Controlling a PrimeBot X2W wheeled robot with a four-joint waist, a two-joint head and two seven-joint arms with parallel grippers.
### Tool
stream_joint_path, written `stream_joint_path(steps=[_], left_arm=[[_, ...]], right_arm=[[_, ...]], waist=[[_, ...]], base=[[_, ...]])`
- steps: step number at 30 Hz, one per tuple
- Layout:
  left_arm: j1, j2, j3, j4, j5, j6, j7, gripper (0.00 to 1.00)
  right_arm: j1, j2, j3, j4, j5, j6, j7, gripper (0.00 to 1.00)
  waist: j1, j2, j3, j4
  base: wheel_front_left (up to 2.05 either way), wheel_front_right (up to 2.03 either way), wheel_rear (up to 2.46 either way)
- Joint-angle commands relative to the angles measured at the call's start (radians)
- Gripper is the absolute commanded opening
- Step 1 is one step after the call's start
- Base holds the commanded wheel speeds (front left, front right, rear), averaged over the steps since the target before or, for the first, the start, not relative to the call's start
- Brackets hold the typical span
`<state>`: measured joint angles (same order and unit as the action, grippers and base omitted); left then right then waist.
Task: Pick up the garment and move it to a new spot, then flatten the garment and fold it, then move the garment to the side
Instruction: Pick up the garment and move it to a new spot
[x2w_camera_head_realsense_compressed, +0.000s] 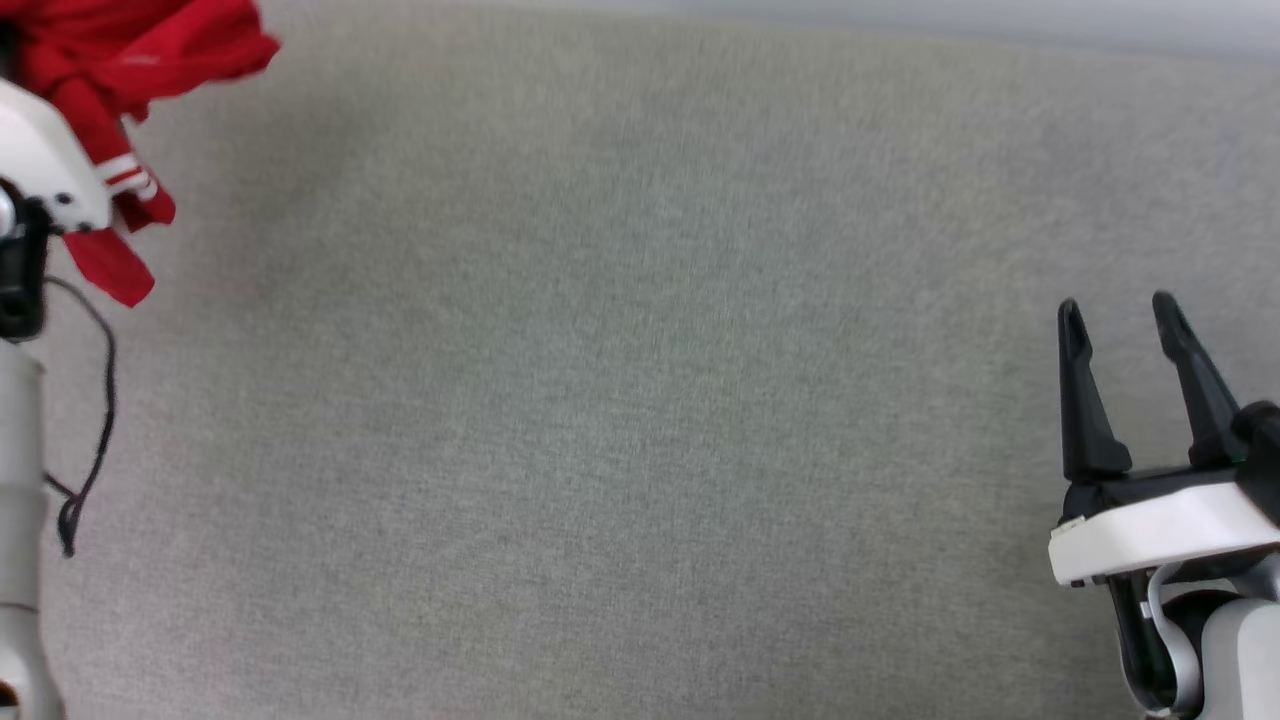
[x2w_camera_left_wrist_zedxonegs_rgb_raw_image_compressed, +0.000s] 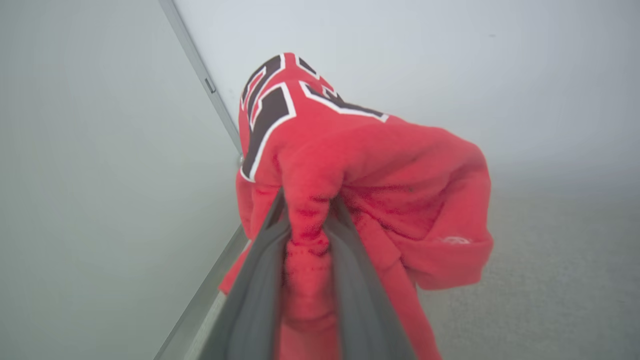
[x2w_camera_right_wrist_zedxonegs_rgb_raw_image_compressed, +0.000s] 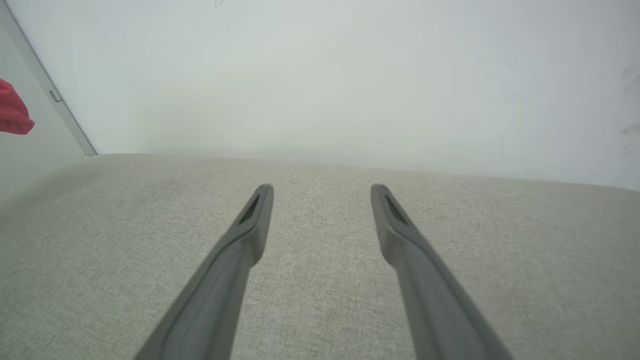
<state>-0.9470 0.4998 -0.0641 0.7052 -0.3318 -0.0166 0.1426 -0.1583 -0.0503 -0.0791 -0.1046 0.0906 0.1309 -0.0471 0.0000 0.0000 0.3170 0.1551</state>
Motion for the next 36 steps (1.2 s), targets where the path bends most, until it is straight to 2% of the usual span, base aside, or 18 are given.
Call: stream_joint_path(steps=[1, 6, 9, 19, 23, 28, 36], left_arm=[[-0.008, -0.012, -0.007, -0.009, 0.003, 0.0, -0.022, 0.0], [-0.004, -0.082, -0.037, -0.05, 0.007, -0.007, -0.151, 0.0], [0.021, -0.142, -0.057, -0.082, -0.008, -0.025, -0.202, 0.0], [0.162, -0.341, -0.174, -0.22, -0.038, -0.058, -0.28, 0.0], [0.247, -0.4, -0.22, -0.253, -0.058, -0.061, -0.297, 0.0], [0.364, -0.436, -0.302, -0.229, -0.091, -0.067, -0.312, 0.0], [0.506, -0.449, -0.437, -0.119, -0.13, -0.043, -0.345, 0.0]], right_arm=[[0.017, 0.0, -0.003, 0.001, 0.009, 0.0, -0.001, 1.0], [0.067, 0.0, -0.017, 0.009, 0.022, 0.0, 0.004, 1.0], [0.096, 0.0, -0.022, 0.005, 0.032, 0.0, 0.01, 1.0], [0.157, 0.0, -0.032, -0.011, 0.054, 0.0, 0.029, 1.0], [0.166, 0.0, -0.031, -0.01, 0.059, 0.0, 0.035, 1.0], [0.168, 0.0, -0.024, -0.009, 0.07, 0.0, 0.034, 1.0], [0.133, 0.0, -0.022, -0.006, 0.078, 0.0, 0.022, 1.0]], waist=[[0.0, 0.0, -0.08, -0.018], [0.0, 0.0, -0.18, -0.055], [0.0, 0.0, -0.22, -0.085], [0.0, 0.0, -0.264, -0.212], [0.0, 0.0, -0.262, -0.26], [0.0, 0.0, -0.237, -0.303], [0.0, 0.0, -0.17, -0.327]], base=[[0.0, 0.0, 0.0], [0.0, 0.0, 0.0], [0.0, 0.0, 0.0], [0.0, 0.0, 0.0], [0.0, 0.0, 0.0], [0.0, 0.0, 0.0], [0.0, 0.0, 0.0]])
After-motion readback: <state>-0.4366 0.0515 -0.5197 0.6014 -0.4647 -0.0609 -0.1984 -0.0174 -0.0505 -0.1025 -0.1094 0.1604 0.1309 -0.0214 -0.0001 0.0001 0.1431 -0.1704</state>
